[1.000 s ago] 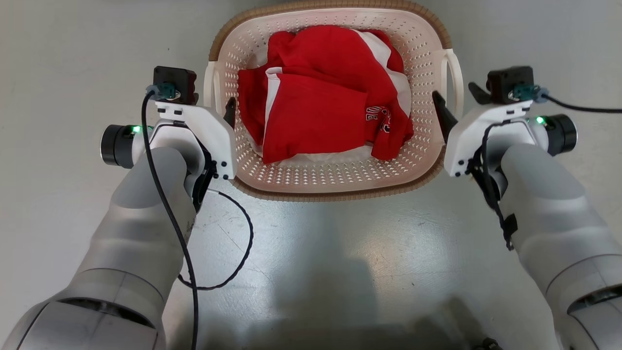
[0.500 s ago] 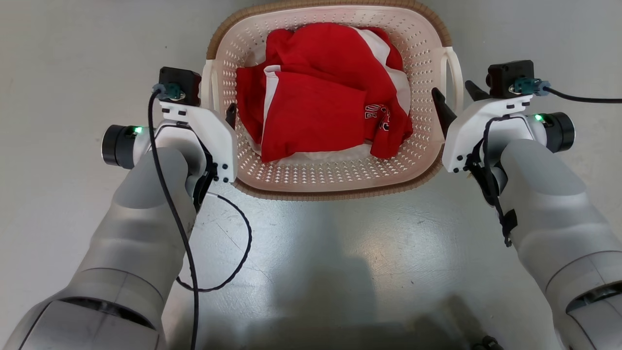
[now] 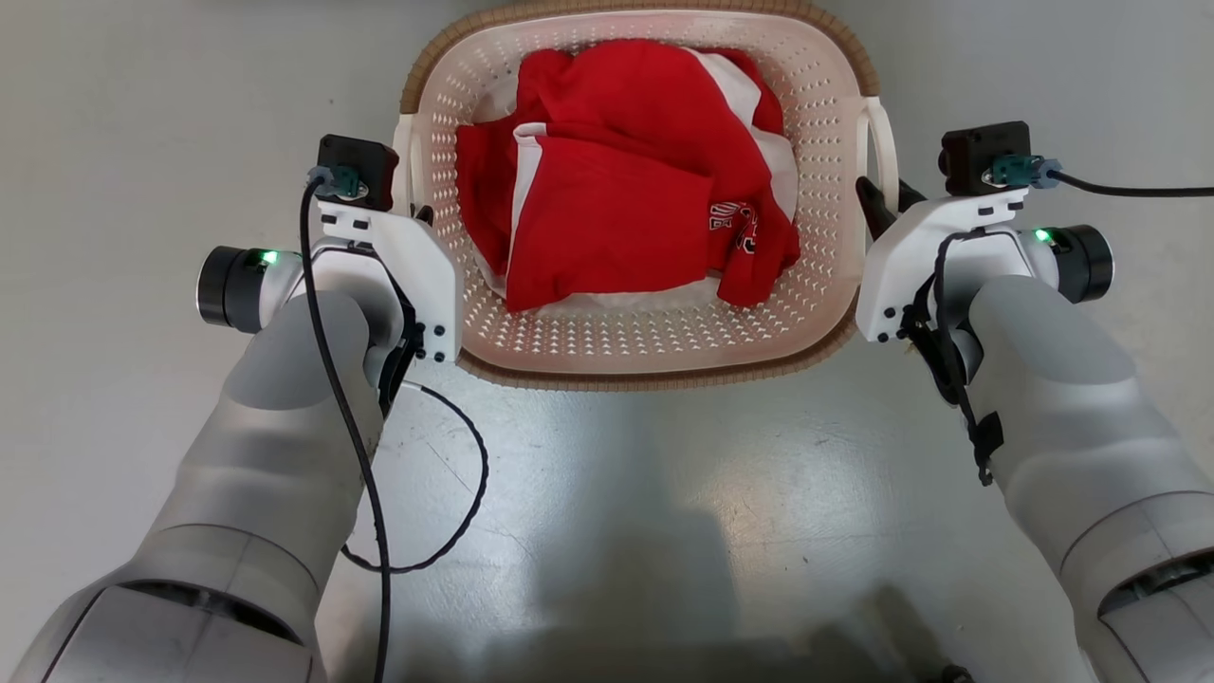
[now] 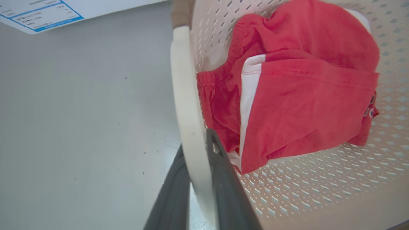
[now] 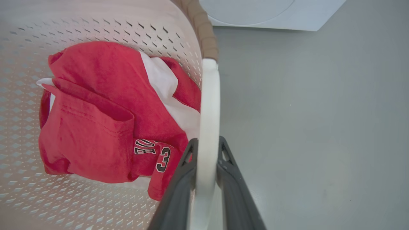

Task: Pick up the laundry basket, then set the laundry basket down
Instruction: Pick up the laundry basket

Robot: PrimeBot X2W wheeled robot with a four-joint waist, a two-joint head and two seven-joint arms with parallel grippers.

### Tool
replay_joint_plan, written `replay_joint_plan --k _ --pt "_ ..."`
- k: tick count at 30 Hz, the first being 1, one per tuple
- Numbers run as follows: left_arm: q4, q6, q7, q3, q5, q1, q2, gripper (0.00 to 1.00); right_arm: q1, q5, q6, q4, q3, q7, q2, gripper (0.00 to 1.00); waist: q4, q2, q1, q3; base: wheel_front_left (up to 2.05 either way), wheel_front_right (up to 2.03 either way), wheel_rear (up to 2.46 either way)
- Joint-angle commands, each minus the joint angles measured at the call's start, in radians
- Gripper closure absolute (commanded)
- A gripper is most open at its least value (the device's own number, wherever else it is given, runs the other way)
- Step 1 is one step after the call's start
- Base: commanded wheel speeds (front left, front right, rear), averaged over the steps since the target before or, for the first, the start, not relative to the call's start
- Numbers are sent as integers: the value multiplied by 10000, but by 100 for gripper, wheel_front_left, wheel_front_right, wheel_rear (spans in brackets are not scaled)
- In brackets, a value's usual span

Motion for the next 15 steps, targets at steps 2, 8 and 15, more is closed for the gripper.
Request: replay_joint_plan --k 2,8,15 --pt "-93 55 4 50 2 23 341 100 465 46 60 -39 283 164 165 100 5 0 0 -141 0 0 0" --pt "-92 -44 408 1 -155 490 301 100 885 519 60 -87 820 848 191 100 -20 0 0 -881 0 0 0" --pt "-91 -103 969 -75 -362 1369 235 100 1750 1355 60 -491 1645 1776 204 100 -136 0 0 -2335 0 0 0"
